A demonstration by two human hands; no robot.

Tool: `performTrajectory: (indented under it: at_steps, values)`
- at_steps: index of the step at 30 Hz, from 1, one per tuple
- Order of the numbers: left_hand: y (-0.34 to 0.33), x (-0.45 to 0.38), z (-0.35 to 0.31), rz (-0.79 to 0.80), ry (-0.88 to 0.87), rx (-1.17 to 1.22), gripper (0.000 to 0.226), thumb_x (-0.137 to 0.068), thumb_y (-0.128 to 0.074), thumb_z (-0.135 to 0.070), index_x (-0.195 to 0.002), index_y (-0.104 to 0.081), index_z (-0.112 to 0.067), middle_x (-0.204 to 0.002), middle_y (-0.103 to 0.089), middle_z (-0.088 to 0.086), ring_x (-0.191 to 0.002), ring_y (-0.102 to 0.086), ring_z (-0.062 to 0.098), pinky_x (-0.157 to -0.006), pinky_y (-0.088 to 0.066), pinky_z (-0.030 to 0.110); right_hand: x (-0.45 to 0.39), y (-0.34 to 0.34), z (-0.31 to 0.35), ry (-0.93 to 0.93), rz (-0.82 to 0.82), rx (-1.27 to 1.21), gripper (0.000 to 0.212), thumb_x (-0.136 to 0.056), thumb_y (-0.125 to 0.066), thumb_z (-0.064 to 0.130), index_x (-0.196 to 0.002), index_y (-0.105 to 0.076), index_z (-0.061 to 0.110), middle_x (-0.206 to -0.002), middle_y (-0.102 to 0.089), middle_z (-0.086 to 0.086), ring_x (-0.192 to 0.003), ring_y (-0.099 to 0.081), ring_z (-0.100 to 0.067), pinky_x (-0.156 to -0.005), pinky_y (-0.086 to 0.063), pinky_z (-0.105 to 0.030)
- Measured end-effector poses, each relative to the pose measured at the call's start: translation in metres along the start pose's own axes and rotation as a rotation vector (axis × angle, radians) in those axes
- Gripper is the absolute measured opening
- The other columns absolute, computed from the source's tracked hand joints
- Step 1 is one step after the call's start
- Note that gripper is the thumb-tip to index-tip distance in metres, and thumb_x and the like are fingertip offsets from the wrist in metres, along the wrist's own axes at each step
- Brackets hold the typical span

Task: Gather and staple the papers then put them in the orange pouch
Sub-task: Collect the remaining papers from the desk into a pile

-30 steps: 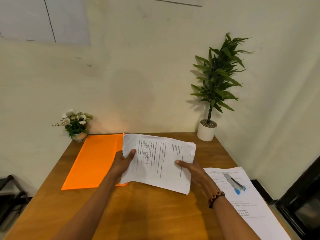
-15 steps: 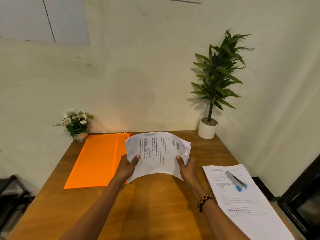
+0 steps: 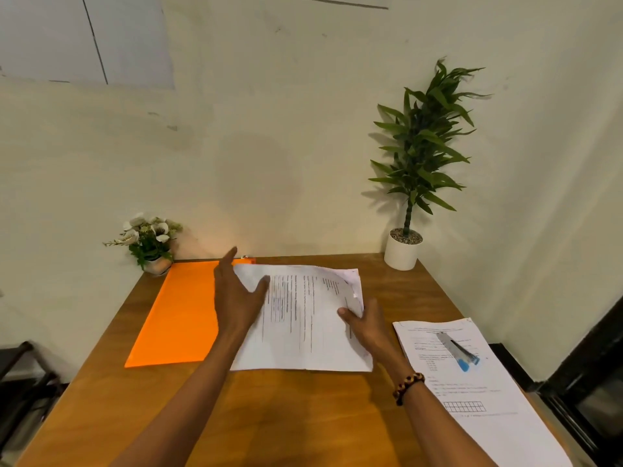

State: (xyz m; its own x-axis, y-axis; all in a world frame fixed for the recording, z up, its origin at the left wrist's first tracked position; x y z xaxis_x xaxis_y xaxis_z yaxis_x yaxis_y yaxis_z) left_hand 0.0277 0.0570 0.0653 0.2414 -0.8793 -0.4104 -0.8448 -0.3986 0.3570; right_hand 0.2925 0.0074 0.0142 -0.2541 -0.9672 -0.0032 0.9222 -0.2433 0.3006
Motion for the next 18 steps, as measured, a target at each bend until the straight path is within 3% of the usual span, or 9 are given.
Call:
performTrajectory:
  at_steps: [1, 3, 5, 7, 9, 12, 15, 18]
  values:
    - [0.006, -0.004, -0.012, -0.052, -0.183, -0.061, 0.079, -0.085, -0.079, -0.029, -0.151, -0.036, -0.020, -0.152, -0.043, 0.003, -0.139, -0.040, 0.020, -0.112, -0.036, 0.034, 0.000, 0.002, 0.000, -0.005, 0.070, -0.001, 0.029, -0.093, -0.072, 0.028, -0.117, -0.056, 0.023, -0.120, -0.065, 0.000, -0.101, -0.067, -0.015, -0.069, -0.056, -0.024]
    - [0.002, -0.005, -0.036, 0.140, -0.524, -0.156, 0.072, -0.091, -0.071, -0.036, -0.152, -0.035, -0.025, -0.156, -0.040, -0.002, -0.145, -0.035, 0.017, -0.117, -0.030, 0.034, 0.003, 0.003, -0.001, -0.053, 0.195, 0.001, 0.043, -0.091, -0.075, 0.030, -0.127, -0.052, 0.022, -0.124, -0.066, 0.001, -0.106, -0.067, -0.017, -0.073, -0.059, -0.026]
    - [-0.019, 0.008, -0.049, 0.540, -0.578, -0.229, 0.063, -0.096, -0.057, -0.054, -0.151, -0.033, -0.037, -0.156, -0.040, -0.010, -0.143, -0.037, 0.013, -0.115, -0.034, 0.035, 0.008, -0.002, 0.000, -0.056, 0.283, -0.040, 0.048, -0.089, -0.078, 0.031, -0.128, -0.049, 0.026, -0.124, -0.065, 0.002, -0.111, -0.065, -0.021, -0.084, -0.061, -0.035]
    - [-0.044, 0.020, -0.046, 0.775, -0.483, -0.267, 0.052, -0.098, -0.048, -0.059, -0.145, -0.041, -0.037, -0.149, -0.050, -0.008, -0.131, -0.050, 0.014, -0.104, -0.043, 0.032, 0.010, -0.006, -0.004, -0.076, 0.324, -0.049, 0.062, -0.080, -0.084, 0.040, -0.130, -0.049, 0.027, -0.125, -0.065, 0.002, -0.117, -0.064, -0.024, -0.094, -0.058, -0.045]
    - [-0.057, 0.026, -0.040, 0.784, -0.417, -0.234, 0.034, -0.101, -0.043, -0.055, -0.125, -0.056, -0.035, -0.126, -0.065, -0.004, -0.111, -0.061, 0.017, -0.085, -0.045, 0.029, 0.016, -0.009, -0.005, -0.101, 0.333, -0.027, 0.072, -0.077, -0.087, 0.040, -0.133, -0.044, 0.025, -0.128, -0.063, 0.002, -0.118, -0.063, -0.023, -0.095, -0.058, -0.043]
    - [-0.062, 0.032, -0.035, 0.771, -0.436, -0.202, 0.017, -0.104, -0.040, -0.049, -0.094, -0.053, -0.042, -0.091, -0.063, -0.012, -0.081, -0.061, 0.007, -0.067, -0.039, 0.023, 0.027, -0.010, -0.012, -0.144, 0.390, -0.061, 0.067, -0.079, -0.087, 0.027, -0.133, -0.047, 0.023, -0.126, -0.065, 0.002, -0.114, -0.065, -0.019, -0.095, -0.059, -0.042]
    - [-0.064, 0.042, -0.034, 0.742, -0.440, -0.228, 0.027, -0.105, -0.042, -0.042, -0.078, -0.047, -0.042, -0.079, -0.055, -0.017, -0.070, -0.054, 0.004, -0.059, -0.032, 0.020, 0.038, -0.013, -0.009, -0.096, 0.421, -0.154, 0.045, -0.085, -0.081, 0.016, -0.123, -0.059, 0.028, -0.118, -0.072, 0.004, -0.112, -0.069, -0.021, -0.091, -0.060, -0.037]
    - [-0.070, 0.047, -0.032, 0.724, -0.400, -0.227, 0.034, -0.105, -0.045, -0.038, -0.072, -0.046, -0.038, -0.072, -0.054, -0.015, -0.067, -0.052, 0.007, -0.057, -0.032, 0.023, 0.044, -0.012, 0.000, -0.039, 0.259, -0.213, 0.035, -0.092, -0.073, 0.028, -0.125, -0.059, 0.030, -0.114, -0.073, 0.006, -0.104, -0.072, -0.017, -0.080, -0.060, -0.029]
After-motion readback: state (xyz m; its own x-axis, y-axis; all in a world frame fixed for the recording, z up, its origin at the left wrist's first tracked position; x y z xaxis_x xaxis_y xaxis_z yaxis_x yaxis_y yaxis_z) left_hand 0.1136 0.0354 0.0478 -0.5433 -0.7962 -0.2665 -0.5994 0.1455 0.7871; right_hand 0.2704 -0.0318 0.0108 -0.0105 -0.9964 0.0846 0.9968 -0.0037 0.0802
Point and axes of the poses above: each hand's wrist, its own x-axis away from the middle knuckle, its own y-axis out of the back of the hand, z = x × y, the point moved 2 cm from there along -x, towards the middle knuckle
